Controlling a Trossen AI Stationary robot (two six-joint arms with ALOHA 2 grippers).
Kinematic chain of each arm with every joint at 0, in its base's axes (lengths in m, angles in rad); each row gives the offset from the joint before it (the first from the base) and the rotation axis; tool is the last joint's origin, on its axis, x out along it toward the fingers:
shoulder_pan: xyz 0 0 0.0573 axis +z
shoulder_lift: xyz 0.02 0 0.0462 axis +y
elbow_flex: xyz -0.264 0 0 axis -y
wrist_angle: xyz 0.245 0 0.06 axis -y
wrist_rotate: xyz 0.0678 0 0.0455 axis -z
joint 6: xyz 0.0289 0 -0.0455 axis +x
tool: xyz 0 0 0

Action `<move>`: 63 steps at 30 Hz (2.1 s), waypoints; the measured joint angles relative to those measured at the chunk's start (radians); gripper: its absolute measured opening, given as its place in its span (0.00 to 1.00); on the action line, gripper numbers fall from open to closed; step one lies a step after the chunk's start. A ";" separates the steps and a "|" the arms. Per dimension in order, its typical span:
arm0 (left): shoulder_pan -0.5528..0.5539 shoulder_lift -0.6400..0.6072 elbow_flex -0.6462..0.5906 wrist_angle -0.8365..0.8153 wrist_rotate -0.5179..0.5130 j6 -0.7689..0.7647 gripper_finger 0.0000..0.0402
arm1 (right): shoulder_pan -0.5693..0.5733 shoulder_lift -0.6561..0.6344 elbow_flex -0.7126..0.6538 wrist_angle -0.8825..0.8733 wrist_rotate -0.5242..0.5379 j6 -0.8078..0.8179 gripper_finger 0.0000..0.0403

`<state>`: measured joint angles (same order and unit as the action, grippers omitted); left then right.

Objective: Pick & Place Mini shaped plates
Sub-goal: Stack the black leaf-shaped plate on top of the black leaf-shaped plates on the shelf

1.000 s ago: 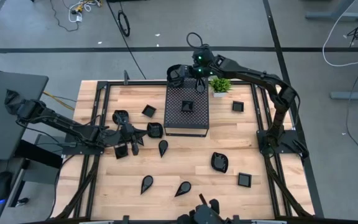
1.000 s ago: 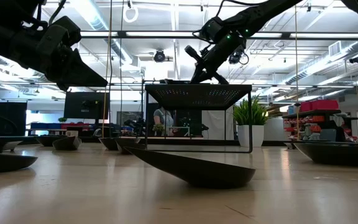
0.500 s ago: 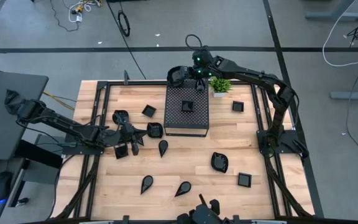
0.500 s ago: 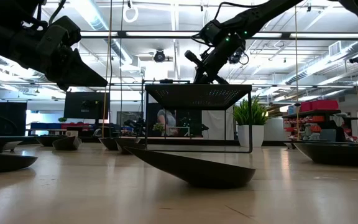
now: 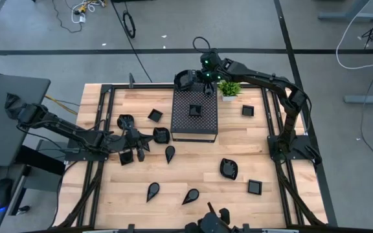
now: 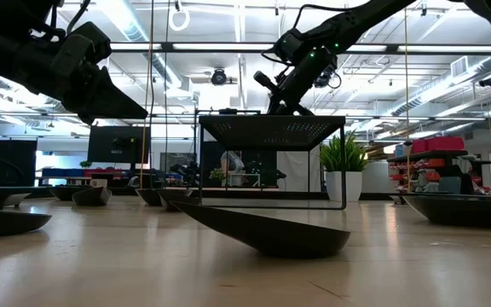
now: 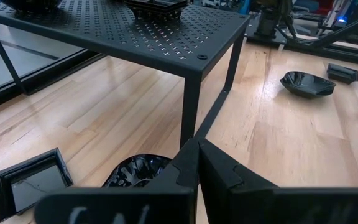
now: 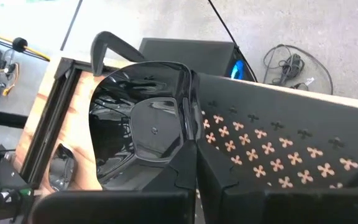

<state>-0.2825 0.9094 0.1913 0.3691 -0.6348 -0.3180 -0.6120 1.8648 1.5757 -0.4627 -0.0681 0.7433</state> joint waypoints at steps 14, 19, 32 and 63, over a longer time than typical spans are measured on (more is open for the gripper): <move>0.000 0.000 0.000 0.000 0.000 -0.001 0.04 | 0.000 0.000 0.000 0.004 0.000 0.000 0.03; 0.000 0.000 0.000 0.000 0.000 -0.001 0.04 | 0.001 0.000 0.000 0.004 0.001 -0.001 0.06; 0.000 0.000 0.000 0.000 0.000 -0.001 0.04 | 0.008 0.000 0.000 0.046 0.025 -0.042 0.15; 0.000 0.000 0.000 0.000 0.002 -0.004 0.04 | 0.102 -0.030 0.000 0.080 -0.111 -0.326 0.01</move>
<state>-0.2826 0.9093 0.1913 0.3691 -0.6328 -0.3218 -0.5098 1.8343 1.5753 -0.3824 -0.1791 0.4175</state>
